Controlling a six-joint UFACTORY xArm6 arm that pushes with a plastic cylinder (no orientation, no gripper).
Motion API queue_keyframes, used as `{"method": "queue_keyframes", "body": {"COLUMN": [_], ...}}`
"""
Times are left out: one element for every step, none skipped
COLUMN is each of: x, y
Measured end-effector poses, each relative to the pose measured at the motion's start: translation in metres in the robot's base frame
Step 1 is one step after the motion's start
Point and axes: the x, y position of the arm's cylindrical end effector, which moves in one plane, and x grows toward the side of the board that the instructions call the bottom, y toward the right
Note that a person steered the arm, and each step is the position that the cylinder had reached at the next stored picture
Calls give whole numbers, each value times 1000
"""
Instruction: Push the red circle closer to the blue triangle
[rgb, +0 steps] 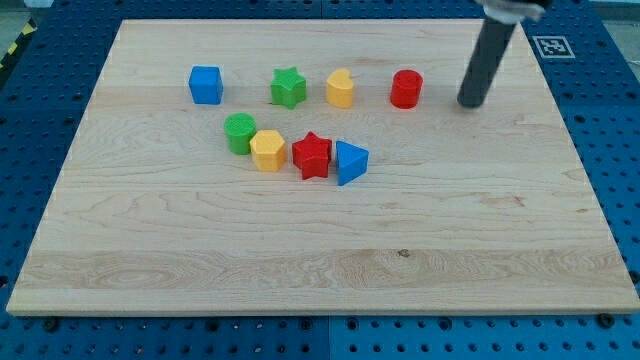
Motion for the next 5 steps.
{"method": "queue_keyframes", "body": {"x": [-59, -56, -27, -3, 17], "y": [-15, -40, -63, -71, -71]}}
